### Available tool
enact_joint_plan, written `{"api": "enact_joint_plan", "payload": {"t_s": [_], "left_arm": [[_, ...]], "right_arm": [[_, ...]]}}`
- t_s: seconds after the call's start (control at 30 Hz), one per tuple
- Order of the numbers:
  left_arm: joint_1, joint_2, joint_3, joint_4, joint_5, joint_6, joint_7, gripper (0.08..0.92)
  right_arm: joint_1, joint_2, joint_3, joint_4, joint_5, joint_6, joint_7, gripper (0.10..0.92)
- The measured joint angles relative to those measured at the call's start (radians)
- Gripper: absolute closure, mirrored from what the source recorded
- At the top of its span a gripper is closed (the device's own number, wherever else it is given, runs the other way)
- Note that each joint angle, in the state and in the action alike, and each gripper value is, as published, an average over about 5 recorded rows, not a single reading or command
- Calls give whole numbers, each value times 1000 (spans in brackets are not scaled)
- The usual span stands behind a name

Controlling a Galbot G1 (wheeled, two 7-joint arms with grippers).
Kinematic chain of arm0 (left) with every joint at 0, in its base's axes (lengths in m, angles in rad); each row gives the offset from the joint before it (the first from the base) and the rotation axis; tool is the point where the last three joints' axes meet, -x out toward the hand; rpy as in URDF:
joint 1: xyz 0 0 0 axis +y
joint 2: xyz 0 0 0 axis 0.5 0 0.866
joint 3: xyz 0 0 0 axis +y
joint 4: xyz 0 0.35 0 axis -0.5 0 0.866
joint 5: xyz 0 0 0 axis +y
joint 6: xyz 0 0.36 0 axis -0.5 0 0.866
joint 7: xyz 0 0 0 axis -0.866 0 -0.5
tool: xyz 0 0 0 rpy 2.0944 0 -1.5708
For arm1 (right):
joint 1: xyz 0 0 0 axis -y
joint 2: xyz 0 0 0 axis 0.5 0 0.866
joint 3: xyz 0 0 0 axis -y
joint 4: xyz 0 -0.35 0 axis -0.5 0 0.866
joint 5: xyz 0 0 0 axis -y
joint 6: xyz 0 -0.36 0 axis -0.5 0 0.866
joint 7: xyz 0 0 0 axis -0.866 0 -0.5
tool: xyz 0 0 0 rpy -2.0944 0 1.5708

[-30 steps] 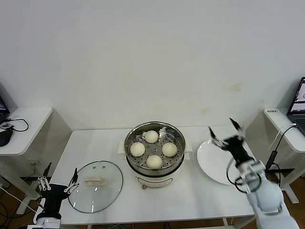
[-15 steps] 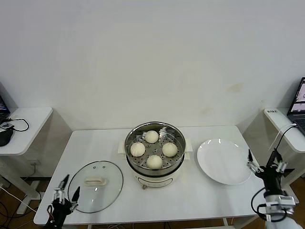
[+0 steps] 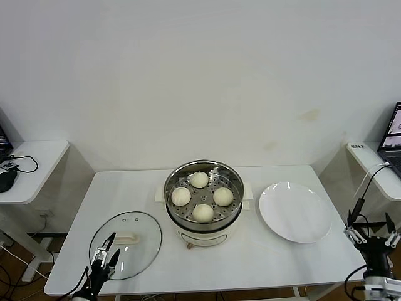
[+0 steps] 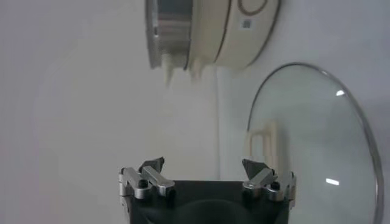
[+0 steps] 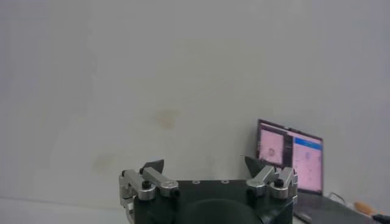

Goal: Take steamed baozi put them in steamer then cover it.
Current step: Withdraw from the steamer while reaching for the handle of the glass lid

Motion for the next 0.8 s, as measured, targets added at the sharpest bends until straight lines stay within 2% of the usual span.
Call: {"api": "enact_joint_plan", "payload": {"t_s": [0.8], "left_arm": [[-233,49,77,220,31,-4,37,177]], "right_arm": [[-77,55,46,18,-25,25,5,202]]}}
